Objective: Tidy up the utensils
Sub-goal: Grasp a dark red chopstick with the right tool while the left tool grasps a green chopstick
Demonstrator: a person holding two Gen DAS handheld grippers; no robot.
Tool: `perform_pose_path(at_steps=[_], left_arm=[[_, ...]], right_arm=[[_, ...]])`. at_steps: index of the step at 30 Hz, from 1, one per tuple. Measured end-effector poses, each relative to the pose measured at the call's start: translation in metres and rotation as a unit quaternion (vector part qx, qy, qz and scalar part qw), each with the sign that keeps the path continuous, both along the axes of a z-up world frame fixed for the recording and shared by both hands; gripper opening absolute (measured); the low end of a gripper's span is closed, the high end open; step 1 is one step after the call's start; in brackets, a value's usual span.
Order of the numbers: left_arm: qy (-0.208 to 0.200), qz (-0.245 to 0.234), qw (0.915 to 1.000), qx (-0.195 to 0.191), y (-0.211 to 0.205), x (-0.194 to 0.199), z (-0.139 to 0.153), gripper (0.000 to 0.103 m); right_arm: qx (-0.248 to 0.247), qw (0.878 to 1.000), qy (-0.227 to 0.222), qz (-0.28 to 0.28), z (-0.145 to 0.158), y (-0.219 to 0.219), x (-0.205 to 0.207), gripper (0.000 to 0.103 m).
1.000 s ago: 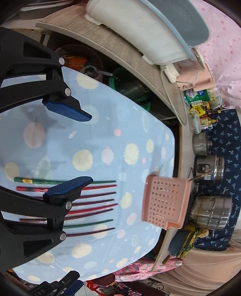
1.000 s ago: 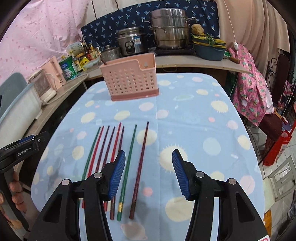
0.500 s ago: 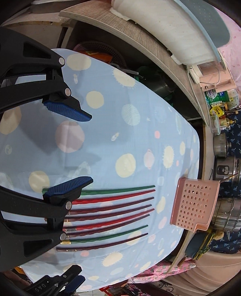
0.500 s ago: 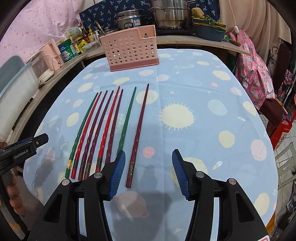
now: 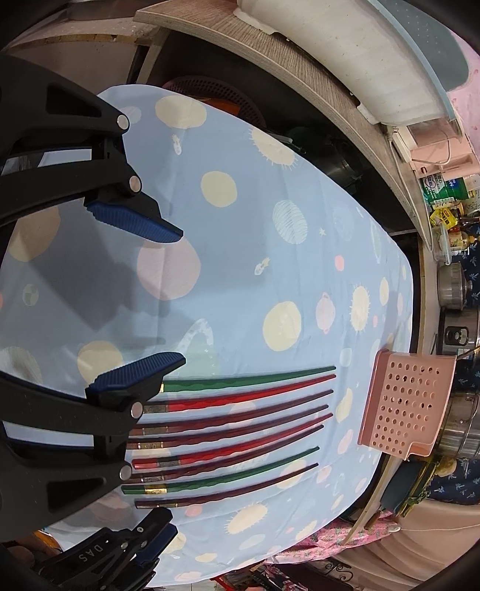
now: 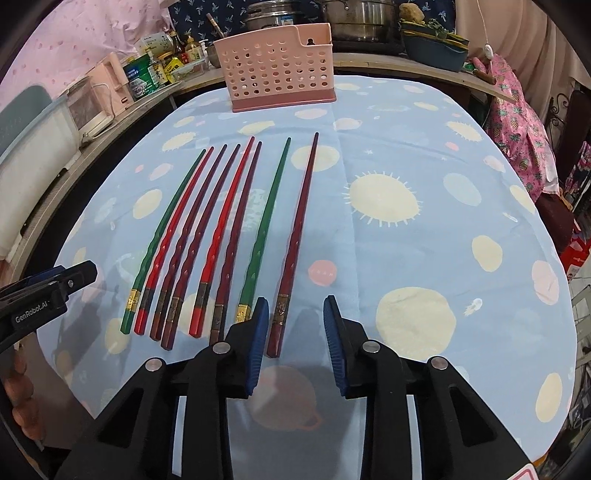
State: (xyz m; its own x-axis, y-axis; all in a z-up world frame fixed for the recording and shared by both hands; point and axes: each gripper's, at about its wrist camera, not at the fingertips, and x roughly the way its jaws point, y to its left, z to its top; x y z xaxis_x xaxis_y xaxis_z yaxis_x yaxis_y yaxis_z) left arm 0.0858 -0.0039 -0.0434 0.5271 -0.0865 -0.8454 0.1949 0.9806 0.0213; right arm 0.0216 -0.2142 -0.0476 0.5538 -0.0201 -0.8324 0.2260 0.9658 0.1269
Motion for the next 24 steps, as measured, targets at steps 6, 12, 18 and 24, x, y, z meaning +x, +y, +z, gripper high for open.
perform_pose_path(at_steps=[6,12,18,24], left_arm=[[0.005,-0.008,1.0,-0.001,-0.005,-0.002,-0.003,0.059],[0.01,-0.014,0.9999,-0.001,-0.008,-0.003,-0.006,0.059],[0.012,-0.021,0.9997,-0.004,-0.012,-0.006,-0.007,0.064],[0.018,-0.036,0.9992,-0.009,-0.02,-0.011,-0.011,0.067]], right_arm=[[0.005,1.0,0.007,0.002,-0.006,0.001,0.002,0.023],[0.0,1.0,0.01,0.008,-0.01,0.005,0.004,0.021],[-0.007,1.0,0.011,0.004,-0.011,0.002,0.002,0.009],[-0.002,1.0,0.013,-0.007,-0.01,-0.007,-0.003,0.007]])
